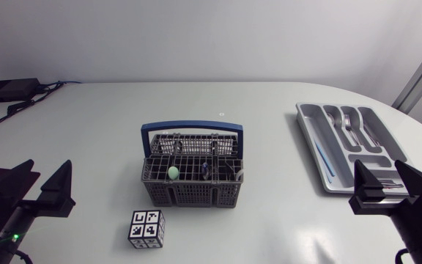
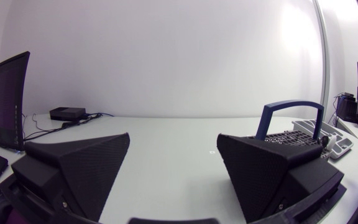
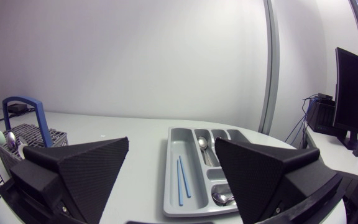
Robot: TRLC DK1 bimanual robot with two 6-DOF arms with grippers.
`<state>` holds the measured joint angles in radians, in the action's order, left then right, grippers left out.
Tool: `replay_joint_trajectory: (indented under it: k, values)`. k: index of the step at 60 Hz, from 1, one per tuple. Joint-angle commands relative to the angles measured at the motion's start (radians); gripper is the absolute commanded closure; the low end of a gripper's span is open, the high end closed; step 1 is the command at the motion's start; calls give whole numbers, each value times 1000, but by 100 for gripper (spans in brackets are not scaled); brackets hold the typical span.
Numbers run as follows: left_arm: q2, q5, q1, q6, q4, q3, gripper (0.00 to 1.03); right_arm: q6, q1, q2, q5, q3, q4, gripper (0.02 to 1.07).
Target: Transfer all utensils from the basket to the drawer tray.
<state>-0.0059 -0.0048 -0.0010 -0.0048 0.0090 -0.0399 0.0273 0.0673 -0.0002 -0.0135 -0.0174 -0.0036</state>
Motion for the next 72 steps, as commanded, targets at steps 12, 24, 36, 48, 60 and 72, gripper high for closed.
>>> replay_joint_trajectory:
  k: [12, 24, 36, 48, 60, 72]
  values:
    - [-8, -11, 7, -9, 0, 21, 5, 6, 0, -6, 6, 17, -10, 7]
    - [-6, -11, 16, -9, -9, -12, 5, 8, 5, -7, 6, 7, -4, 7]
    - [37, -11, 22, -9, -49, -109, 5, 6, -11, -4, 14, -35, -30, 7]
    - [259, -11, 4, -35, -96, -272, 6, 6, -27, 52, 15, -92, -38, 7]
    - [400, -20, -54, -70, -198, -410, 10, -18, -49, 204, 32, -185, -41, 7]
    - [649, -15, -123, 25, -414, -589, 10, -43, -104, 330, 78, -260, -82, 7]
